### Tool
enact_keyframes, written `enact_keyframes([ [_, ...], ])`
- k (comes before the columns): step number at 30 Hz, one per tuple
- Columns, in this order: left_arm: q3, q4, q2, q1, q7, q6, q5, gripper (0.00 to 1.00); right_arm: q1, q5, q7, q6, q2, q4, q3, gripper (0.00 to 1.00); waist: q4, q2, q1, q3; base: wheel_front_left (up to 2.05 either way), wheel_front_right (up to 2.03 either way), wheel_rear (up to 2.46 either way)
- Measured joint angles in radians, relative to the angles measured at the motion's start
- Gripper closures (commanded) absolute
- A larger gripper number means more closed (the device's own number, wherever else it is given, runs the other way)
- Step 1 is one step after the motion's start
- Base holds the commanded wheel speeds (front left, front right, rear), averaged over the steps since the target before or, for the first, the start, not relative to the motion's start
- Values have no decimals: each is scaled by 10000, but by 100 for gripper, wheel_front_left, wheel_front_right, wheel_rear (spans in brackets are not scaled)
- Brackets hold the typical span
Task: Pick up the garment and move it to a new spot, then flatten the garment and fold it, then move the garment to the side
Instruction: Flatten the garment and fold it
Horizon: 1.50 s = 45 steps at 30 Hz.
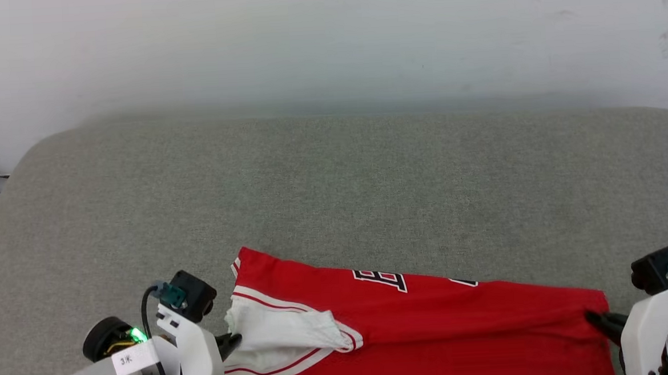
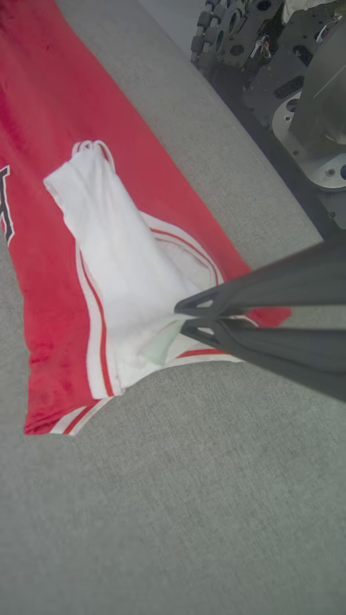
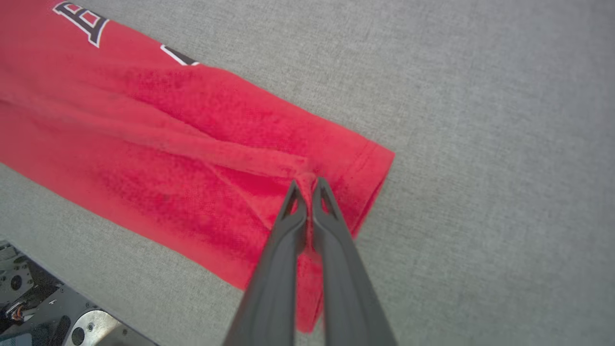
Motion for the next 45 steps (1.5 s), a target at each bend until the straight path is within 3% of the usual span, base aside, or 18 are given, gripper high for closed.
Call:
enact_keyframes([
  [11,2,815,-631,804,-311,-12,-115,100,593,-238,326,0,569,514,-94,100,15,0,2,387,0,0,0],
  [12,12,897,-685,847,-357,-12,-169,100,595,-278,309,0,604,568,-82,94,14,0,2,401,0,0,0],
  [13,38,961,-719,896,-445,-12,-203,96,595,-284,268,0,627,598,-82,71,13,0,2,401,0,0,0],
  [14,77,1018,-731,930,-560,0,-242,72,595,-284,226,0,644,594,-79,9,9,0,2,392,0,0,0],
  [15,128,1064,-732,949,-711,71,-224,47,595,-284,148,0,656,573,-88,0,4,0,3,375,0,0,0],
  [16,180,1099,-717,952,-880,155,-134,0,596,-284,52,0,660,516,-117,0,1,0,2,351,0,0,0],
  [25,846,545,-510,1254,-2673,1074,261,0,904,35,-134,-2,157,-782,-1179,0,55,0,2,-87,0,0,0],
  [35,2010,161,-658,1866,-4619,2924,832,0,1590,897,1440,-2,-295,-1191,-2652,0,289,0,2,-220,0,0,0],
  [41,3657,-268,-1208,2525,-4723,3685,2006,0,1791,1373,2130,-4,-337,-920,-3294,0,521,0,2,39,0,0,0],
  [45,5016,-529,-1695,3327,-4725,3917,3168,0,1901,1605,2364,-4,-67,-652,-3498,0,754,0,2,240,0,0,0],
])
